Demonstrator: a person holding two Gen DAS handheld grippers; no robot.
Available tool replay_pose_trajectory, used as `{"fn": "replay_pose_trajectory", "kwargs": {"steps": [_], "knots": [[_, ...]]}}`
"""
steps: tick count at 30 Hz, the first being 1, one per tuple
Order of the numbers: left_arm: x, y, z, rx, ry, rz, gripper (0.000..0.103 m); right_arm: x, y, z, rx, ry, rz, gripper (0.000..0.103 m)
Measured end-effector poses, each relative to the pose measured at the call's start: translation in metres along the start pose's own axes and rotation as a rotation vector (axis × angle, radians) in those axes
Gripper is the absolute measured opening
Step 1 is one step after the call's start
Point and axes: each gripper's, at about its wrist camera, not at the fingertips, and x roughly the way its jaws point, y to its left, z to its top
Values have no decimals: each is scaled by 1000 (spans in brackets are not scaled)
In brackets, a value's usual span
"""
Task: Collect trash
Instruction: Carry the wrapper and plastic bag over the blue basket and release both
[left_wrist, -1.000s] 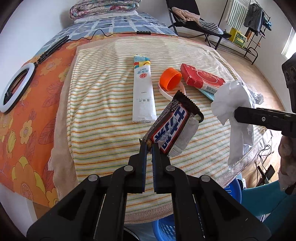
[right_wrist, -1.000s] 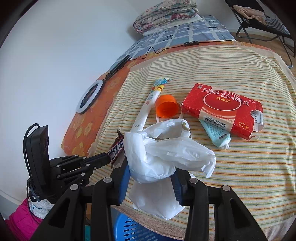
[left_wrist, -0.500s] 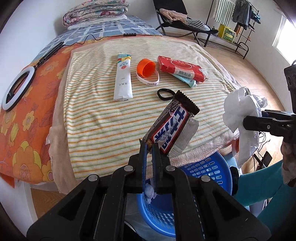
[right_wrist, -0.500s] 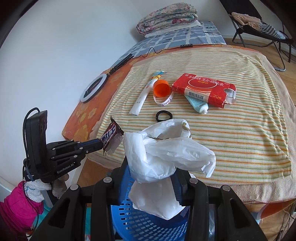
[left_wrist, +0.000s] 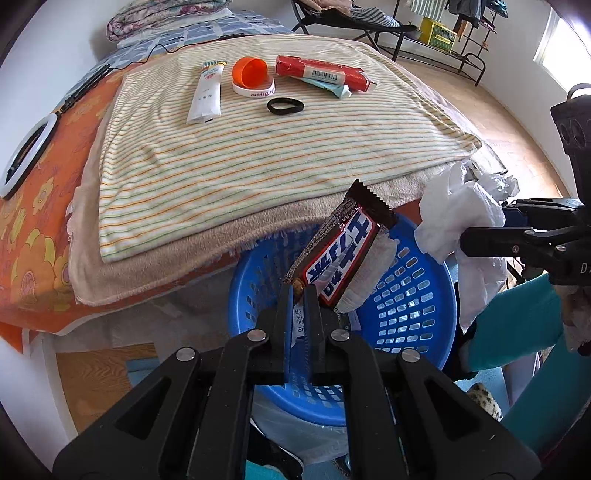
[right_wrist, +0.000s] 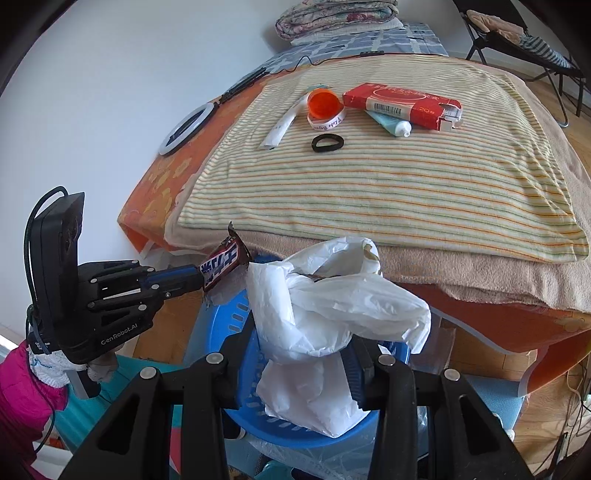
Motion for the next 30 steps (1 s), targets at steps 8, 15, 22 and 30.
{"fn": "replay_pose_trajectory", "kwargs": {"steps": [8,15,22,30], "knots": [[16,-8,-17,27,55,9,3,16,3,-13,2,42,-6,42],[31,-12,-23,45,102,17,3,30,5,-17,-3,78,-7,42],[42,-11,-26,43,139,26,3,38,4,-19,3,102,-9,42],[45,-7,-26,22,148,30,3,44,8,-17,-6,112,-25,46]]}}
